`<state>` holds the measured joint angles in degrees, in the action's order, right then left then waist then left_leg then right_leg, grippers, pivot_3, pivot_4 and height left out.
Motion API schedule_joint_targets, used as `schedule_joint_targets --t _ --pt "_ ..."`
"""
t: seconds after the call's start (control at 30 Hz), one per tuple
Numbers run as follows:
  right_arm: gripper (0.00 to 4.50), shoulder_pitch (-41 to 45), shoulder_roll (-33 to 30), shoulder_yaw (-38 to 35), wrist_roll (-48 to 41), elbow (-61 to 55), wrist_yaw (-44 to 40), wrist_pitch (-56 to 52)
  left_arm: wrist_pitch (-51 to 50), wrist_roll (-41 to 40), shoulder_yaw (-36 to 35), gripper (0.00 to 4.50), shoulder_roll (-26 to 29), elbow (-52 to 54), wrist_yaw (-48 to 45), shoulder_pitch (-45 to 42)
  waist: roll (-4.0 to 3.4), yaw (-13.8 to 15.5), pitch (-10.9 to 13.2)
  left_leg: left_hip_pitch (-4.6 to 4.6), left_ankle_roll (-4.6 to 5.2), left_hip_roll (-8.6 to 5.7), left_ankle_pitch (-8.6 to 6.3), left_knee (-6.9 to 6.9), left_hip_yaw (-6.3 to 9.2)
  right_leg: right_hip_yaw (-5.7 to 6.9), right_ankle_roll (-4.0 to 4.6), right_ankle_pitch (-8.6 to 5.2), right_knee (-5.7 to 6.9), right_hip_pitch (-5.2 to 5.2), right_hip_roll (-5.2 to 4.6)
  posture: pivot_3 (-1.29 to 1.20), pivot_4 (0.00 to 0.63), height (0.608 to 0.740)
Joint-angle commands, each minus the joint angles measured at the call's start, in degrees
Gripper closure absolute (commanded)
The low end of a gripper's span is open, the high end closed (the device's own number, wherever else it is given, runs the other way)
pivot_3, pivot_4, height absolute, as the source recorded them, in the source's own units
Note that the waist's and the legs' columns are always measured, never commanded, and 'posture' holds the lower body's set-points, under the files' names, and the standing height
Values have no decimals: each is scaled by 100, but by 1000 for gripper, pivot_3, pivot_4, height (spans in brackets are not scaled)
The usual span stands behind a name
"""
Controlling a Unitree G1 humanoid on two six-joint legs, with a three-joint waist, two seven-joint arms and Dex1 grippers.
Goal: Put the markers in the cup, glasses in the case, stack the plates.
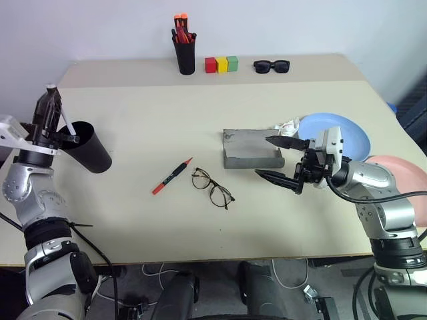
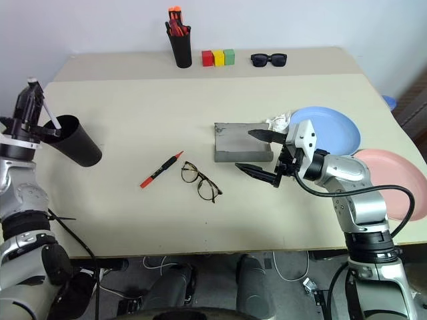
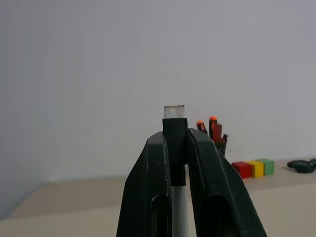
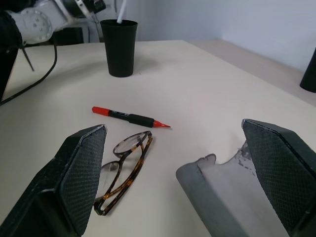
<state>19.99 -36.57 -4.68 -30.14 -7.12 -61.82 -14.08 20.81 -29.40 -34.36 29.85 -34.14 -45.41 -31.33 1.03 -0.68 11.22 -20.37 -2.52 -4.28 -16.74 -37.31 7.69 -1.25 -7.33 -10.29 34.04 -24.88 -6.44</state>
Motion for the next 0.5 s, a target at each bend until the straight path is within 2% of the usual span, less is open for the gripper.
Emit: schedule_joint_targets --t 0.03,0.3,0.33,0.47,0.5 --pt "0 36 -55 -121 -73 -225 17 10 170 -76 3 4483 40 95 21 66 0 -2 0 0 0 0 0 0 0 0 0 0 0 0 0 0 150 740" --pt "0 82 -61 -103 -36 -175 10 23 174 -102 57 4483 -91 353 149 344 0 0 0 0 0 0 0 0 0 0 0 0 1 0 0 0 150 740" --pt "0 91 -60 -99 -29 -166 11 28 175 -105 66 3544 -97 376 165 364 0 6 0 0 0 0 0 0 0 0 0 0 1 0 0 0 150 740" --pt "0 124 -56 -86 -10 -135 -1 45 171 -107 93 1653 -95 442 236 418 0 3 0 1 0 0 0 0 0 0 0 0 0 0 0 0 150 740" --pt "0 128 -55 -85 -10 -135 -3 45 170 -102 100 1048 -97 468 250 432 0 4 0 1 0 0 0 0 0 -1 0 0 0 0 0 0 150 740"
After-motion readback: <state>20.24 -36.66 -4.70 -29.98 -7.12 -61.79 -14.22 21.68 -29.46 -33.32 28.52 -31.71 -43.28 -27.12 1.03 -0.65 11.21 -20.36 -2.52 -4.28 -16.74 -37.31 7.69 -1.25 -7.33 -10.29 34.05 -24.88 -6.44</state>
